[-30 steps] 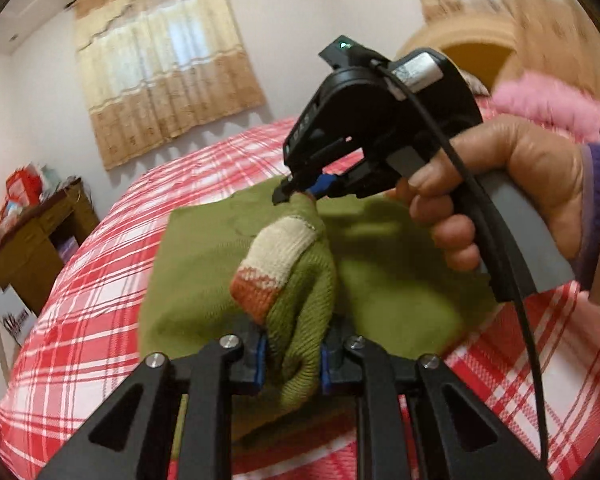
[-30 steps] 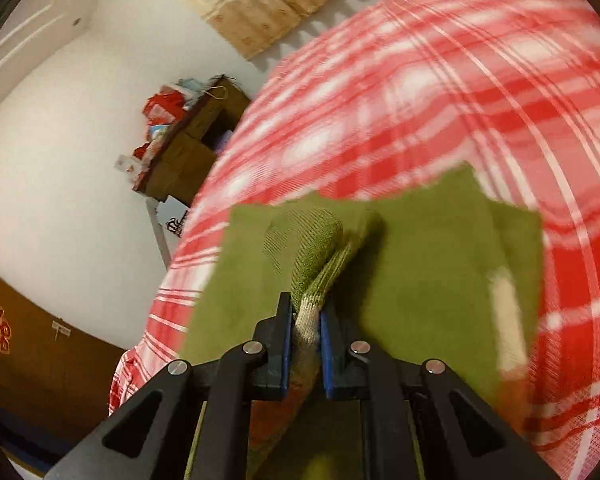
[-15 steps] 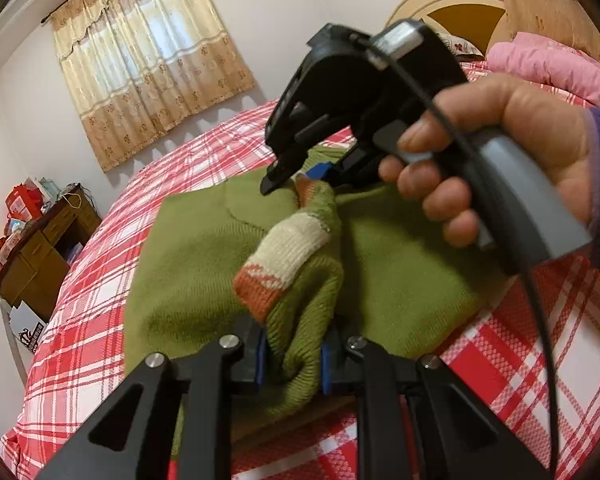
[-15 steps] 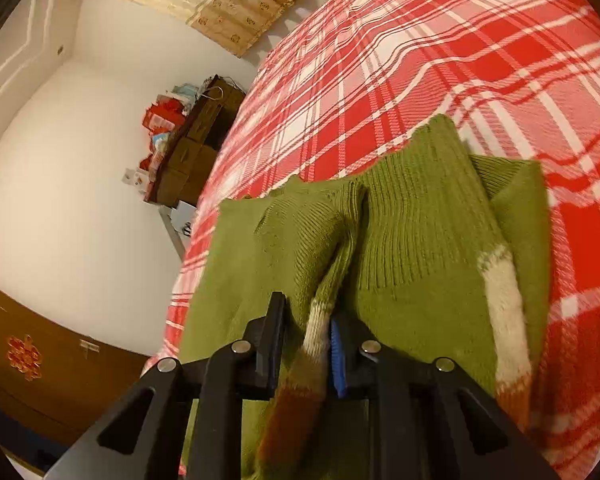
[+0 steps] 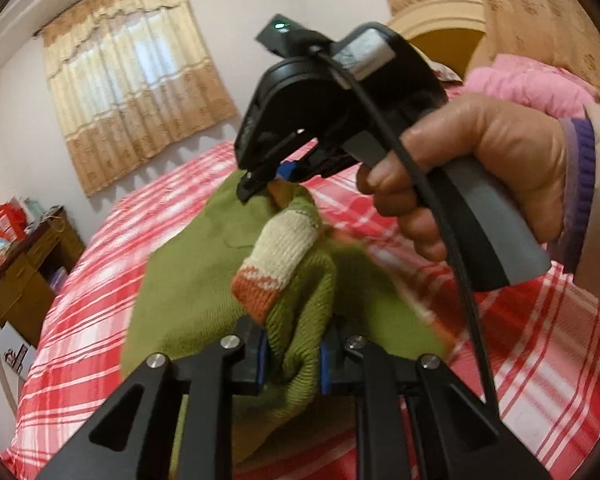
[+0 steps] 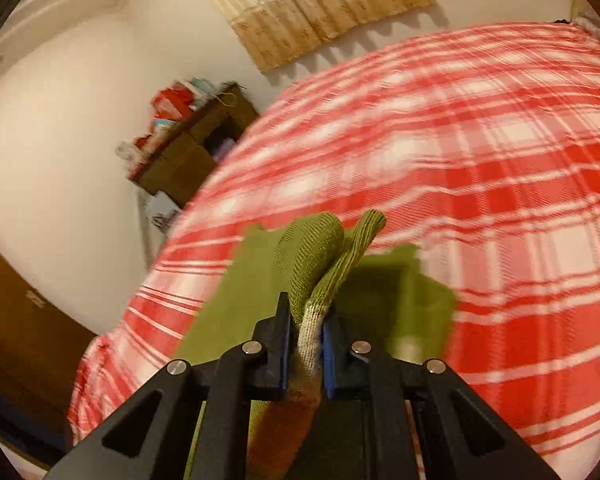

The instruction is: Fold small clothes

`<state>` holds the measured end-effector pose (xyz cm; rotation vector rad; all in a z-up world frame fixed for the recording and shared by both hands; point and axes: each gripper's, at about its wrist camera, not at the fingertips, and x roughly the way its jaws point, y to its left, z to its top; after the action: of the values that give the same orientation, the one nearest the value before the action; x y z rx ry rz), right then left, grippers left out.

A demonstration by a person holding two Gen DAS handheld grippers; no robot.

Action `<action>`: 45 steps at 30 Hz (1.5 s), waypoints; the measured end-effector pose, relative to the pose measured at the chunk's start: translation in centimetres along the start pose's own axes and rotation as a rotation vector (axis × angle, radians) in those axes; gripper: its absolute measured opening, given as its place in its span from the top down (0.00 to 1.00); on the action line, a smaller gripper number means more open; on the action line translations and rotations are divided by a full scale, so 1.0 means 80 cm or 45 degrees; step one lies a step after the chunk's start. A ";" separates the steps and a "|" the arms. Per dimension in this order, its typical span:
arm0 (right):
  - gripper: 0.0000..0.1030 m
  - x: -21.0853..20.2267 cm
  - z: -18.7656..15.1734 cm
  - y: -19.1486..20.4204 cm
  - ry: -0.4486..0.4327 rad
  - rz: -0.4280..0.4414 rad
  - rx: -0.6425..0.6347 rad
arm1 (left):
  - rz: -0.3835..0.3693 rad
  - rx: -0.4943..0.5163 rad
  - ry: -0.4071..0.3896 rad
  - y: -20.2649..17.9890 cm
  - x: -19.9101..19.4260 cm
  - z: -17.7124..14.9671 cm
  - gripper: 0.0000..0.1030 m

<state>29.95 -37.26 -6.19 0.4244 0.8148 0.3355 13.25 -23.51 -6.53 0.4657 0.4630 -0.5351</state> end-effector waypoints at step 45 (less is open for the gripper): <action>0.89 -0.147 -0.240 -0.005 -0.009 -0.042 0.266 | -0.184 -0.642 0.223 0.156 -0.064 -0.149 0.75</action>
<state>7.93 -38.32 -10.75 0.6064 0.8523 0.2184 13.00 -5.74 -9.64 -0.0062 0.7782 -0.4960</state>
